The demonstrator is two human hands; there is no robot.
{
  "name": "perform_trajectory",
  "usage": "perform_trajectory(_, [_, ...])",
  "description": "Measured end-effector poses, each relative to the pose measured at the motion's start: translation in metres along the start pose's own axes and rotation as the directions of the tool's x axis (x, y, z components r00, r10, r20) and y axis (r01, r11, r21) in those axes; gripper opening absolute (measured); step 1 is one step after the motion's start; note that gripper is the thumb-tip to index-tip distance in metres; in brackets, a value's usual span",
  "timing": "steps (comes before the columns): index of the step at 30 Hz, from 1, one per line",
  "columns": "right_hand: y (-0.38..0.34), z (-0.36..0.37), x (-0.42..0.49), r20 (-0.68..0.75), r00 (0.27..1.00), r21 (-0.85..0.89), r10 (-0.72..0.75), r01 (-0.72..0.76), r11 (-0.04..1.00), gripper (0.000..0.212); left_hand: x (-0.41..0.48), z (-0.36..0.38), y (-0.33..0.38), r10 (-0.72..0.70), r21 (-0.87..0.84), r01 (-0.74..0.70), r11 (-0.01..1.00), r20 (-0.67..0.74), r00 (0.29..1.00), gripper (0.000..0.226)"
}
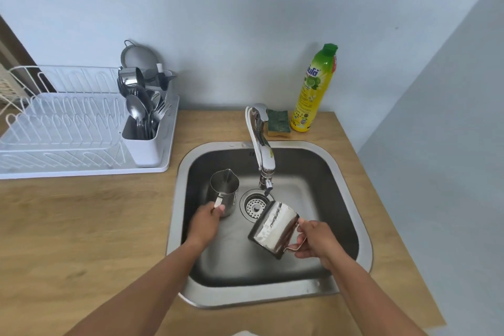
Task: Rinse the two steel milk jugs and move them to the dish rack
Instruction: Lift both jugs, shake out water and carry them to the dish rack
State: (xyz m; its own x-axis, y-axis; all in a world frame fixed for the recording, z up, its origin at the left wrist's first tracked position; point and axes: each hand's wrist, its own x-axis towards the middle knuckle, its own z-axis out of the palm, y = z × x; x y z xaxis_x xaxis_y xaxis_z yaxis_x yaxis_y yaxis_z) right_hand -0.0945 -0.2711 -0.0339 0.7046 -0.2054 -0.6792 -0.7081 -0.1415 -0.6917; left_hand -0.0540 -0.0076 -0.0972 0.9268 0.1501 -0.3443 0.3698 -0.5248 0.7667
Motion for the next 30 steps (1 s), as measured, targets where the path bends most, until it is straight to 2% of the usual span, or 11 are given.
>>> perform_trajectory(5, [-0.022, 0.0, 0.009, -0.051, 0.998, 0.018, -0.042, 0.043, 0.999, 0.021, 0.004, -0.012, 0.019, 0.105, -0.121, -0.102, 0.987, 0.021, 0.994, 0.028])
perform_trajectory(8, [-0.037, 0.003, 0.008, -0.078, 0.992, -0.069, -0.098, 0.093, 0.993, 0.019, 0.007, -0.018, 0.027, 0.214, 0.094, -0.231, 0.968, 0.161, 0.963, 0.026])
perform_trajectory(12, [-0.05, 0.009, 0.002, -0.039, 0.981, -0.148, -0.188, 0.181, 0.972, 0.024, 0.003, -0.028, 0.05, 0.341, 0.467, -0.489, 0.737, 0.368, 0.865, 0.019])
perform_trajectory(14, [-0.054, 0.006, -0.003, -0.008, 0.959, -0.287, -0.284, 0.269, 0.919, 0.027, -0.002, -0.032, 0.06, 0.373, 0.613, -0.583, 0.533, 0.449, 0.812, 0.024])
perform_trajectory(17, [-0.055, 0.004, -0.008, 0.085, 0.893, -0.581, -0.441, 0.404, 0.706, 0.037, -0.007, -0.038, 0.071, 0.406, 0.734, -0.654, 0.182, 0.55, 0.73, 0.028])
perform_trajectory(19, [-0.051, 0.007, -0.012, 0.175, 0.853, -0.729, -0.491, 0.448, 0.518, 0.03, -0.014, -0.042, 0.078, 0.405, 0.766, -0.643, 0.002, 0.587, 0.701, 0.028])
perform_trajectory(22, [-0.042, 0.014, -0.019, 0.375, 0.757, -0.902, -0.535, 0.432, -0.02, 0.023, -0.026, -0.045, 0.084, 0.386, 0.773, -0.61, -0.172, 0.623, 0.68, 0.029])
perform_trajectory(24, [-0.034, 0.016, -0.022, 0.499, 0.721, -0.863, -0.481, 0.363, -0.351, 0.026, -0.033, -0.045, 0.083, 0.368, 0.772, -0.592, -0.232, 0.633, 0.681, 0.029])
perform_trajectory(25, [-0.03, 0.017, -0.024, 0.536, 0.706, -0.827, -0.464, 0.328, -0.456, 0.027, -0.037, -0.045, 0.081, 0.36, 0.768, -0.585, -0.26, 0.639, 0.679, 0.028])
perform_trajectory(27, [-0.025, 0.018, -0.03, 0.583, 0.682, -0.769, -0.441, 0.287, -0.572, 0.026, -0.044, -0.044, 0.076, 0.351, 0.755, -0.575, -0.316, 0.656, 0.668, 0.025])
perform_trajectory(30, [-0.017, 0.021, -0.04, 0.625, 0.658, -0.71, -0.42, 0.254, -0.657, 0.026, -0.057, -0.043, 0.073, 0.338, 0.746, -0.561, -0.36, 0.664, 0.667, 0.025])
